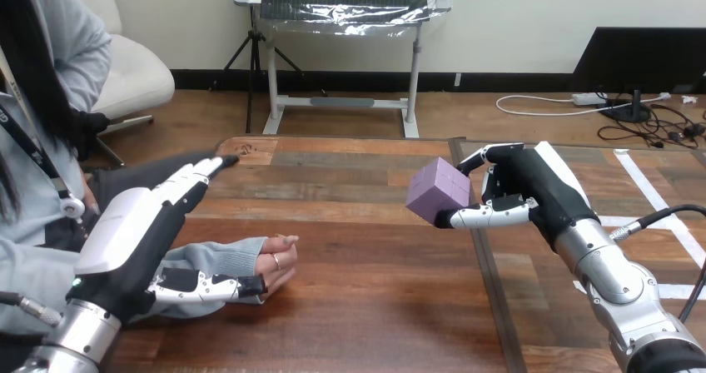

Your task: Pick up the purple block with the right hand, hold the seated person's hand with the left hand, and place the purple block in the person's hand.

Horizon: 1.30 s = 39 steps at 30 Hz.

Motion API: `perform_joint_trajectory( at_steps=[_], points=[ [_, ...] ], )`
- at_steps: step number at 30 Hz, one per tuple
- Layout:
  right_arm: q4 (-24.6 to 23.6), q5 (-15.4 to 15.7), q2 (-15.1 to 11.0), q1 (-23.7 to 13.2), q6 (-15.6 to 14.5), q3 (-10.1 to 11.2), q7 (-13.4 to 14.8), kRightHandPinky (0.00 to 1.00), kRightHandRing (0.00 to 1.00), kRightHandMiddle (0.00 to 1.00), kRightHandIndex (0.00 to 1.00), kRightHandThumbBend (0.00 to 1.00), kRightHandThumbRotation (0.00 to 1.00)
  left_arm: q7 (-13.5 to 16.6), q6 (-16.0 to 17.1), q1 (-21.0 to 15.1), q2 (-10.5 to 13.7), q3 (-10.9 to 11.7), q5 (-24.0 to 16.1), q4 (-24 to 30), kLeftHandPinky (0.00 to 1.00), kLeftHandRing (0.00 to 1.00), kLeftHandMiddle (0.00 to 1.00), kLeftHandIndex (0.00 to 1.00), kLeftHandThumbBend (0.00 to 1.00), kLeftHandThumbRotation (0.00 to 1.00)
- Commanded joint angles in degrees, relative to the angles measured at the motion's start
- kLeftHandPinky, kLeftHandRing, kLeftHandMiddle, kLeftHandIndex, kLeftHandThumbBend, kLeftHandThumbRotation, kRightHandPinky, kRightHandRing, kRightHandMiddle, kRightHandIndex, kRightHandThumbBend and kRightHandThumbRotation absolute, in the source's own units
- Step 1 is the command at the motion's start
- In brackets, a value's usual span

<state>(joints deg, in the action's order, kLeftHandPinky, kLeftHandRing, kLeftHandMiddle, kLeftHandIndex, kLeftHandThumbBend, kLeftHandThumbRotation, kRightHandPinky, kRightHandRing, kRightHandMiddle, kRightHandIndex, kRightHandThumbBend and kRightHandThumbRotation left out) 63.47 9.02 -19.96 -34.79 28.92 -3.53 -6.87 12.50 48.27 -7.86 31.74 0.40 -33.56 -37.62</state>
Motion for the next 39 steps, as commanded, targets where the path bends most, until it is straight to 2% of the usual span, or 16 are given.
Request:
perform_joint_trajectory(
  at_steps=[1, 25, 39],
  points=[
    [-2.7, -1.0, 0.1, -2.4, 2.2, 1.4, 0.4, 0.03, 0.07, 0.12, 0.11, 0.56, 0.0, -0.8, -0.8, -2.2, 2.7, -0.6, 0.3, 3.9, 0.86, 0.9, 0.89, 0.88, 1.0, 0.4],
    [-4.8, -1.3, -0.1, -1.4, 1.3, 1.5, 0.4, 0.03, 0.07, 0.12, 0.11, 0.55, 0.0, -2.6, -6.0, -1.8, 6.3, -2.3, -2.1, 5.8, 0.76, 0.78, 0.78, 0.78, 1.0, 0.27],
    [-5.8, -2.2, -0.2, -0.7, 1.1, 1.9, -0.4, 0.03, 0.07, 0.12, 0.11, 0.55, 0.0, -6.5, -10.9, -1.9, 8.3, -3.7, -3.2, 6.8, 0.76, 0.78, 0.77, 0.78, 1.0, 0.2]
  ],
)
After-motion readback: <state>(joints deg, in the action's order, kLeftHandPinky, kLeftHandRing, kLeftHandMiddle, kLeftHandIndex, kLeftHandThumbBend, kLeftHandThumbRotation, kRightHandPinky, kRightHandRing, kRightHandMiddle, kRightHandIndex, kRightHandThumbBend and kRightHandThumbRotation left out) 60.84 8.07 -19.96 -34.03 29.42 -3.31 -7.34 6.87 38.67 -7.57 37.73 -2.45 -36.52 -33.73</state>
